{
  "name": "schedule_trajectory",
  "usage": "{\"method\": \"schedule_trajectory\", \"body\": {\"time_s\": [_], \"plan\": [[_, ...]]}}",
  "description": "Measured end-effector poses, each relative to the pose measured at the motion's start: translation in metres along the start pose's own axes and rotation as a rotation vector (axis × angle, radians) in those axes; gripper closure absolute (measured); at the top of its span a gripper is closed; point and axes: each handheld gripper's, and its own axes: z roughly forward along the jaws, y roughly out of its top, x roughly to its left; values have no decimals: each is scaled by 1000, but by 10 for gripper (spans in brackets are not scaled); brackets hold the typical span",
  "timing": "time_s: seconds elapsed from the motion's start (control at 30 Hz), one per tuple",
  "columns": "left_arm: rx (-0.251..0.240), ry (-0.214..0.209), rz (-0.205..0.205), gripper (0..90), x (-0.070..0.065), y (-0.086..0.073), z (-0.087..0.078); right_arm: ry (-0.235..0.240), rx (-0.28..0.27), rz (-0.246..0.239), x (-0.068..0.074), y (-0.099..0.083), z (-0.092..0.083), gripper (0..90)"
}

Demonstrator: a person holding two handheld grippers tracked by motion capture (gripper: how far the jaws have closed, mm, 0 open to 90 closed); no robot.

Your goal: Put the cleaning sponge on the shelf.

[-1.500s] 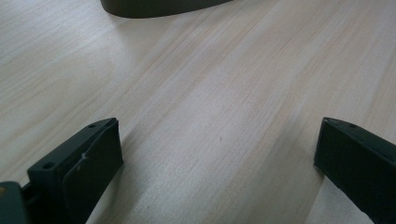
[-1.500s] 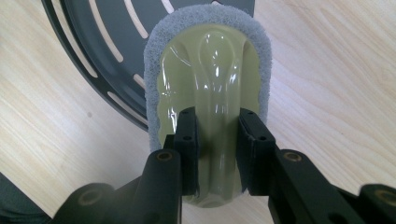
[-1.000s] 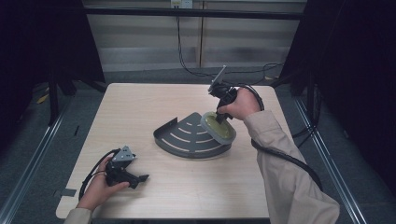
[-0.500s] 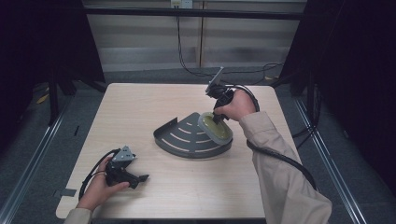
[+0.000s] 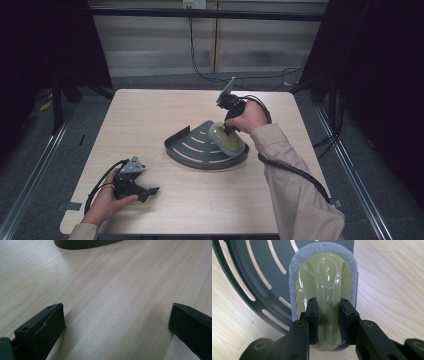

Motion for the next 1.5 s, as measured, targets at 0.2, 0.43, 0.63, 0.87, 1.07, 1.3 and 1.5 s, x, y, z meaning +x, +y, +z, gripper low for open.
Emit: {"method": "schedule_trajectory", "body": {"time_s": [0.2, 0.43, 0.63, 0.87, 1.07, 1.3, 1.5], "plan": [[1, 2, 3, 1, 0, 0, 0, -13, 23, -6, 1, 1, 12, 721], [1, 2, 4, 1, 0, 0, 0, -14, 41, -10, 1, 0, 22, 721], [0, -1, 0, 1, 0, 0, 0, -11, 41, -12, 1, -1, 28, 721], [0, 1, 4, 1, 0, 0, 0, -13, 54, -10, 2, -1, 34, 721], [1, 1, 3, 1, 0, 0, 0, -14, 52, -13, 1, -1, 35, 721], [0, -1, 0, 1, 0, 0, 0, -14, 44, -11, 2, -2, 37, 720], [0, 0, 3, 1, 0, 0, 0, -15, 38, -14, 2, -3, 37, 719]]}}
